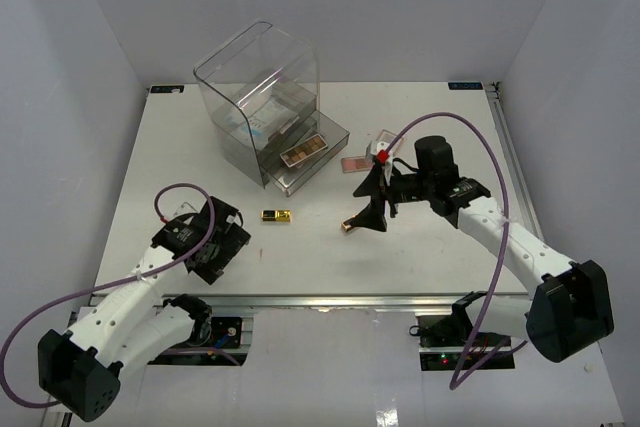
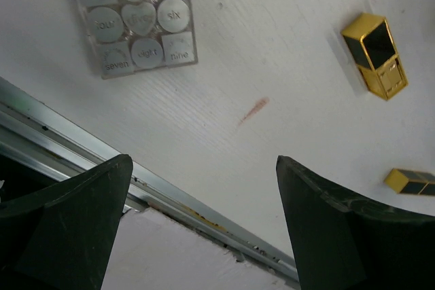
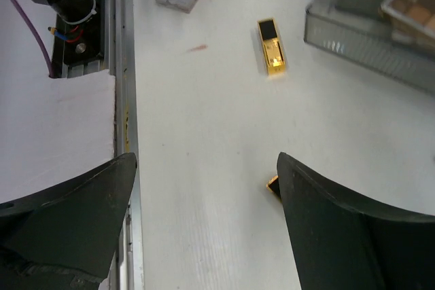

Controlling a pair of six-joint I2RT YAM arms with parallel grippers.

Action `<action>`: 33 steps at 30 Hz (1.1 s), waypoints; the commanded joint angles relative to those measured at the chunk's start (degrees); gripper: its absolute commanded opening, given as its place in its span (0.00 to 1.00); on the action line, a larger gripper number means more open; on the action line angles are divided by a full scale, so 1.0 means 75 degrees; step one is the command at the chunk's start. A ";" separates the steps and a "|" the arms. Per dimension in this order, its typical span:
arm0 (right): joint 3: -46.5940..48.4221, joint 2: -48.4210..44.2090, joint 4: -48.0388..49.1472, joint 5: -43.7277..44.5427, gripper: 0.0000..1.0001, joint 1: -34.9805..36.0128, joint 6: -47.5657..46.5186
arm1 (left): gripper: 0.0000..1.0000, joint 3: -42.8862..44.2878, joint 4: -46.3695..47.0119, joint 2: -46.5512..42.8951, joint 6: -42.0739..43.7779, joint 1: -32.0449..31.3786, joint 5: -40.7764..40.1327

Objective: Organize the makeup

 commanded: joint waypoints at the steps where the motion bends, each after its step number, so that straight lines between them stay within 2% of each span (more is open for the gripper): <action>1: -0.0346 -0.0238 0.1049 -0.1102 0.90 -0.0817 0.1009 | 0.98 -0.0225 0.0108 0.0060 0.0033 0.0873 0.0373; 14: -0.0586 -0.0606 0.1258 -0.1453 0.90 -0.1139 0.1167 | 0.98 -0.0141 0.1108 0.1620 0.1861 0.2642 0.0774; 33: -0.0597 -0.0490 0.1268 -0.1622 0.90 -0.1393 0.1179 | 0.98 -0.0550 0.1783 0.2612 0.2490 0.3437 0.1010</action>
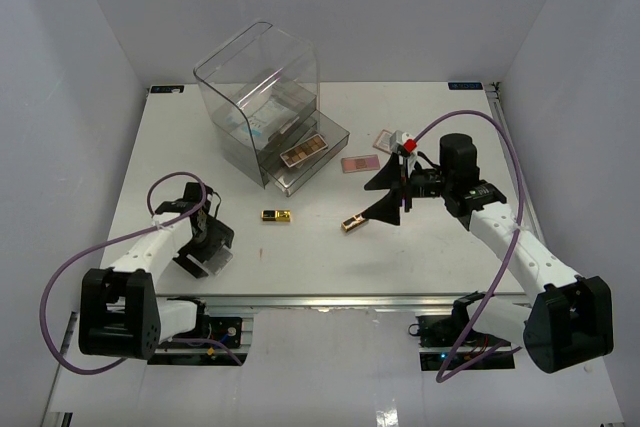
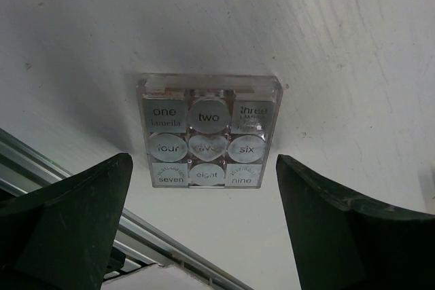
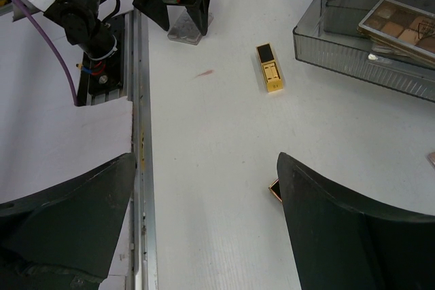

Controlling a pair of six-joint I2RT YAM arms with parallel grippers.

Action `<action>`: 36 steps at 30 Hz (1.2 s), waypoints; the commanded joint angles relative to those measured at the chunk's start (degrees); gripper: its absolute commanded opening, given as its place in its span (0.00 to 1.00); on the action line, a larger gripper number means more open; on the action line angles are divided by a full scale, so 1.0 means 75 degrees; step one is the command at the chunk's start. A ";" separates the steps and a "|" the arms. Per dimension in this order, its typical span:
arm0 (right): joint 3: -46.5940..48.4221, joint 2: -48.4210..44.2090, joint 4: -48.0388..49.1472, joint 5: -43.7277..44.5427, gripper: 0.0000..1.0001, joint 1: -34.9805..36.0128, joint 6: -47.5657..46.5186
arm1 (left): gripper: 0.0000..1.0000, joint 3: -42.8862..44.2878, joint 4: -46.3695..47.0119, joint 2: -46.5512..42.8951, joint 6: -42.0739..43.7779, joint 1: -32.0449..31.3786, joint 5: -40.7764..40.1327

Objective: Organize the makeup

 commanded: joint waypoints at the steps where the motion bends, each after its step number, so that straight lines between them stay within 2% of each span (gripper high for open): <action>1: 0.0010 -0.0043 0.0219 -0.0236 0.90 -0.0106 0.0036 | 0.98 -0.0108 0.0301 0.0036 0.0138 0.0107 0.0088; 6: 0.0007 -0.0043 0.0219 -0.0293 0.90 -0.0177 0.0059 | 0.92 -0.0266 0.0500 0.0070 0.0154 0.0149 0.0083; 10: 0.0009 -0.0069 0.0226 -0.0390 0.90 -0.0268 0.0106 | 0.75 -0.0365 0.0693 -0.0037 0.0165 0.0166 0.0159; 13: 0.0002 -0.0098 0.0231 -0.0428 0.90 -0.0365 0.0134 | 0.68 -0.0386 0.0734 -0.0144 0.0106 0.0166 0.0178; 16: 0.0002 -0.0122 0.0231 -0.0511 0.90 -0.0497 0.0157 | 0.51 -0.0394 0.0722 -0.0669 -0.0019 0.0166 0.0266; 18: 0.0002 -0.0144 0.0231 -0.0521 0.90 -0.0565 0.0148 | 0.29 -0.0335 0.0795 -0.1464 0.0145 0.0166 0.0415; 19: -0.0003 -0.0153 0.0231 -0.0516 0.90 -0.0622 0.0141 | 0.21 -0.0272 0.0808 -0.1841 0.0295 0.0166 0.0510; 21: -0.0010 -0.0150 0.0231 -0.0490 0.90 -0.0721 0.0134 | 0.10 -0.0097 0.0701 -0.2456 0.0597 0.0146 0.0665; 23: -0.0044 -0.0114 0.0240 -0.0477 0.90 -0.0796 0.0117 | 0.02 0.0017 0.0896 -0.3577 0.0994 0.0142 0.0968; 26: -0.0067 -0.0003 0.0233 -0.0445 0.90 -0.0939 0.0071 | 0.00 -0.0126 0.1583 -0.4746 0.1727 0.0142 0.2117; 30: -0.0083 0.0143 0.0207 -0.0378 0.90 -0.1220 -0.0038 | 0.00 -0.0319 0.2919 -0.5390 0.2002 0.0116 0.4496; 36: -0.0127 0.0416 0.0208 -0.0415 0.90 -0.1660 -0.0154 | 0.00 0.0748 0.3323 -0.5346 0.2519 0.0095 0.5102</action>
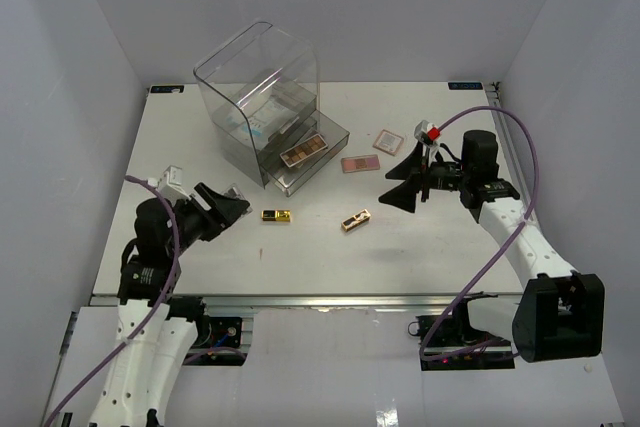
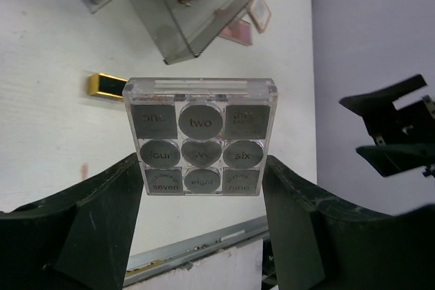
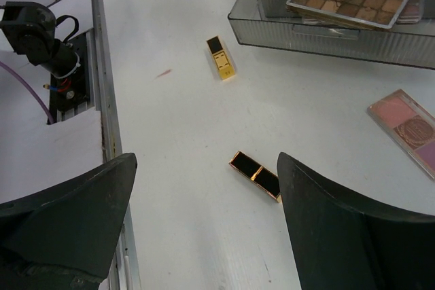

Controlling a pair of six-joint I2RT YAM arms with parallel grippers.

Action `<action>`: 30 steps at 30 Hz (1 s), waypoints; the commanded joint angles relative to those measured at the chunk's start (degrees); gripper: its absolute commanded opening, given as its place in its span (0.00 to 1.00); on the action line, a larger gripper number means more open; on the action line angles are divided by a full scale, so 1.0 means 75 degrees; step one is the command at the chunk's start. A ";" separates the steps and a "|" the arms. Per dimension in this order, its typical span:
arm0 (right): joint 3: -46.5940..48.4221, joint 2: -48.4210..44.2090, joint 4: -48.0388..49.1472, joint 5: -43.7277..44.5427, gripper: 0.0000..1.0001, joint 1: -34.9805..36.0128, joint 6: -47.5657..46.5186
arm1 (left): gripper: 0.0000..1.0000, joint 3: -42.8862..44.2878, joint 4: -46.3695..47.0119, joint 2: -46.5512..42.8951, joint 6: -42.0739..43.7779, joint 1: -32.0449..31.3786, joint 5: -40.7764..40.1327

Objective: Organize the makeup

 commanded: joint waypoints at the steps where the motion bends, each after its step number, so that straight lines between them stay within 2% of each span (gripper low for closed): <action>1: -0.0089 0.0245 0.0199 -0.0123 0.90 -0.0315 -0.0193 | 0.00 0.1052 0.0775 0.0278 0.0751 -0.0016 0.1267; 5: -0.0058 0.0486 0.0132 -0.0119 0.90 -0.0516 -0.0354 | 0.00 0.1700 0.1096 0.1000 0.1172 -0.0114 0.1649; 7: -0.0040 0.0572 0.0065 -0.0125 0.90 -0.0625 -0.0445 | 0.00 0.1887 0.1359 0.1450 0.1314 -0.0473 0.1531; 8: -0.0031 0.0619 0.0046 -0.0134 0.90 -0.0674 -0.0492 | 0.00 0.1995 0.1521 0.1767 0.1339 -0.0907 0.1366; 10: -0.0040 0.0657 0.0037 -0.0144 0.90 -0.0815 -0.0529 | 0.00 0.2285 0.1718 0.2330 0.1619 -0.2190 -0.0175; 12: -0.0053 0.0676 0.0024 -0.0146 0.90 -0.0910 -0.0559 | 0.00 0.2784 0.1722 0.3103 0.2073 -0.4540 -0.1911; 13: -0.0048 0.0684 0.0023 -0.0146 0.90 -0.0955 -0.0562 | 0.00 0.3184 0.1585 0.3645 0.2412 -0.5456 -0.2918; 14: -0.0042 0.0692 0.0023 -0.0149 0.90 -0.0988 -0.0565 | 0.00 0.3606 0.1413 0.4199 0.2748 -0.6171 -0.3819; 16: -0.0025 0.0695 -0.0029 -0.0169 0.90 -0.0988 -0.0582 | 0.00 0.4606 0.0878 0.5411 0.3323 -0.6756 -0.4739; 19: 0.0016 0.0630 -0.0060 -0.0133 0.90 -0.1233 -0.0573 | 0.02 0.6427 0.0054 0.7532 0.4282 -0.6810 -0.5442; 21: 0.0016 0.0575 -0.0082 -0.0085 0.90 -0.1264 -0.0570 | 0.06 0.7093 -0.0096 0.8267 0.4768 -0.6686 -0.5845; 26: 0.0015 0.0467 -0.0081 -0.0020 0.90 -0.1383 -0.0540 | 0.05 0.8597 -0.0310 0.9765 0.5588 -0.5806 -0.5417; 30: 0.0028 0.0466 -0.0094 0.0013 0.90 -0.1415 -0.0521 | 0.05 0.9355 -0.0424 1.0727 0.6192 -0.5252 -0.5301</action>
